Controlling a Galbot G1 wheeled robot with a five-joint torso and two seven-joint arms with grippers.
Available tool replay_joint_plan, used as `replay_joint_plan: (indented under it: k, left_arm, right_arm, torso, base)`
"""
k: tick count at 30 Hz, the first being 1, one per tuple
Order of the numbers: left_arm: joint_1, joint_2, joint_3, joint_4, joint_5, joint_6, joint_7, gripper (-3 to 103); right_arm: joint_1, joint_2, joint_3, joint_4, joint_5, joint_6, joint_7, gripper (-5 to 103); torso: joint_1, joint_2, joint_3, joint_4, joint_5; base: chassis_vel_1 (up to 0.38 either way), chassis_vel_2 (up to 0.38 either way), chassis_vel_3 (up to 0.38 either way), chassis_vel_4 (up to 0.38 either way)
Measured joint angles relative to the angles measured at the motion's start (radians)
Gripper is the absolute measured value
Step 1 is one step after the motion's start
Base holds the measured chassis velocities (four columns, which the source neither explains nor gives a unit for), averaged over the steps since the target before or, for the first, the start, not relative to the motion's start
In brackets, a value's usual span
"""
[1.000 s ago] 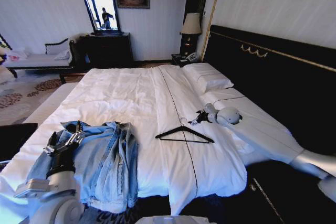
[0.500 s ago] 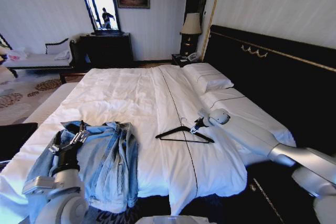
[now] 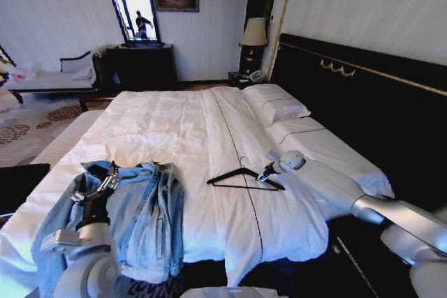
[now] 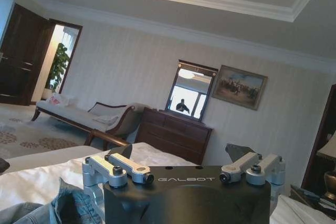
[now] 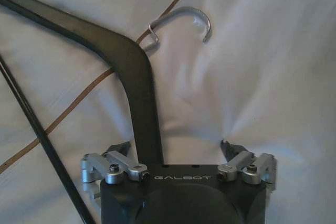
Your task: Pick up the clothes from the bed and hang them on the clothes hanger.
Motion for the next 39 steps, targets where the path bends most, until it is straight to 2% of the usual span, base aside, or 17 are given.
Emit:
replay_joint_plan:
  k: [2, 3, 6, 8, 10, 13, 14, 15, 17, 20, 29, 32, 34, 37, 38, 39]
  left_arm:
    - [0.000, 0.000, 0.001, 0.000, 0.002, 0.001, 0.000, 100]
    - [0.000, 0.000, 0.001, 0.000, 0.002, 0.001, 0.000, 100]
    - [0.000, 0.000, 0.003, -0.001, 0.005, 0.001, 0.000, 100]
    - [0.002, 0.000, 0.004, -0.002, 0.006, 0.001, 0.000, 100]
    - [0.006, 0.000, 0.004, -0.007, 0.009, 0.001, 0.000, 100]
    - [0.007, 0.000, 0.004, -0.010, 0.009, 0.001, 0.001, 100]
    - [0.010, 0.000, 0.004, -0.013, 0.010, 0.001, 0.001, 100]
    - [0.012, 0.000, 0.004, -0.015, 0.012, -0.001, 0.001, 100]
    - [0.014, 0.000, 0.004, -0.016, 0.013, -0.002, 0.001, 100]
    - [0.021, 0.000, 0.003, -0.021, 0.017, -0.005, 0.001, 100]
    - [0.038, 0.000, 0.001, -0.040, 0.021, -0.005, 0.000, 100]
    - [0.046, 0.000, 0.004, -0.048, 0.027, -0.005, 0.000, 100]
    - [0.049, 0.000, 0.005, -0.049, 0.029, -0.005, 0.000, 100]
    - [0.053, 0.000, 0.004, -0.048, 0.035, -0.006, 0.000, 100]
    - [0.053, 0.000, 0.004, -0.048, 0.035, -0.006, 0.000, 100]
    - [0.054, 0.000, 0.002, -0.047, 0.036, -0.007, 0.000, 100]
  right_arm:
    - [-0.002, -0.005, 0.004, 0.008, -0.004, -0.002, -0.009, 85]
    - [-0.002, -0.005, 0.004, 0.008, -0.004, -0.002, -0.009, 85]
    - [-0.003, -0.014, 0.008, 0.024, -0.005, -0.002, -0.014, 69]
    - [-0.005, -0.017, 0.010, 0.030, -0.005, -0.002, -0.015, 69]
    - [-0.010, -0.028, 0.016, 0.050, -0.005, -0.002, -0.015, 58]
    - [-0.013, -0.034, 0.018, 0.061, -0.005, -0.002, -0.015, 52]
    - [-0.017, -0.043, 0.022, 0.072, -0.007, -0.002, -0.016, 41]
    - [-0.020, -0.047, 0.025, 0.077, -0.009, -0.002, -0.016, 37]
    - [-0.023, -0.051, 0.028, 0.082, -0.012, -0.001, -0.017, 37]
    - [-0.031, -0.066, 0.041, 0.108, -0.022, 0.023, -0.017, 21]
    - [-0.074, -0.150, 0.111, 0.307, -0.001, 0.118, 0.031, 19]
    - [-0.105, -0.200, 0.135, 0.415, -0.061, 0.200, 0.032, 19]
    - [-0.116, -0.212, 0.141, 0.447, -0.076, 0.221, 0.035, 19]
    - [-0.157, -0.235, 0.153, 0.504, -0.059, 0.312, 0.072, 19]
    - [-0.157, -0.235, 0.153, 0.504, -0.059, 0.312, 0.072, 19]
    - [-0.172, -0.237, 0.155, 0.516, -0.052, 0.348, 0.097, 19]
  torso:
    - [0.000, 0.000, 0.000, 0.0000, 0.0000]
    - [0.000, 0.000, 0.000, 0.0000, 0.0000]
    - [0.000, 0.000, 0.000, -0.0001, 0.0000]
    - [0.000, 0.000, 0.000, 0.0000, 0.0000]
    - [0.000, 0.000, 0.000, 0.0000, 0.0001]
    - [0.000, 0.000, 0.000, 0.0000, 0.0001]
    - [0.000, 0.000, 0.000, -0.0001, 0.0001]
    - [0.000, 0.000, 0.000, -0.0001, 0.0000]
    - [0.000, 0.000, 0.000, 0.0000, 0.0001]
    - [0.000, 0.000, 0.000, -0.0001, 0.0002]
    - [0.000, 0.000, 0.000, 0.0001, 0.0000]
    - [0.000, 0.000, 0.000, -0.0002, 0.0000]
    - [0.000, 0.000, 0.000, -0.0001, -0.0001]
    - [0.000, 0.000, 0.000, -0.0002, -0.0001]
    - [0.000, 0.000, 0.000, -0.0002, -0.0001]
    - [0.000, 0.000, 0.000, -0.0001, 0.0000]
  base:
    - [0.000, 0.000, 0.000, 0.000]
    - [0.000, 0.000, 0.000, 0.000]
    - [0.000, 0.000, 0.000, 0.000]
    - [0.000, 0.000, 0.000, 0.000]
    - [0.000, 0.000, 0.000, 0.000]
    - [0.000, 0.000, 0.000, 0.000]
    - [0.000, 0.000, 0.000, 0.000]
    - [0.000, 0.000, 0.000, 0.000]
    - [0.000, 0.000, 0.000, 0.000]
    - [0.000, 0.000, 0.000, 0.000]
    - [0.000, 0.000, 0.000, 0.000]
    - [0.000, 0.000, 0.000, 0.000]
    - [0.000, 0.000, 0.000, 0.000]
    - [0.000, 0.000, 0.000, 0.000]
    - [0.000, 0.000, 0.000, 0.000]
    - [0.000, 0.000, 0.000, 0.000]
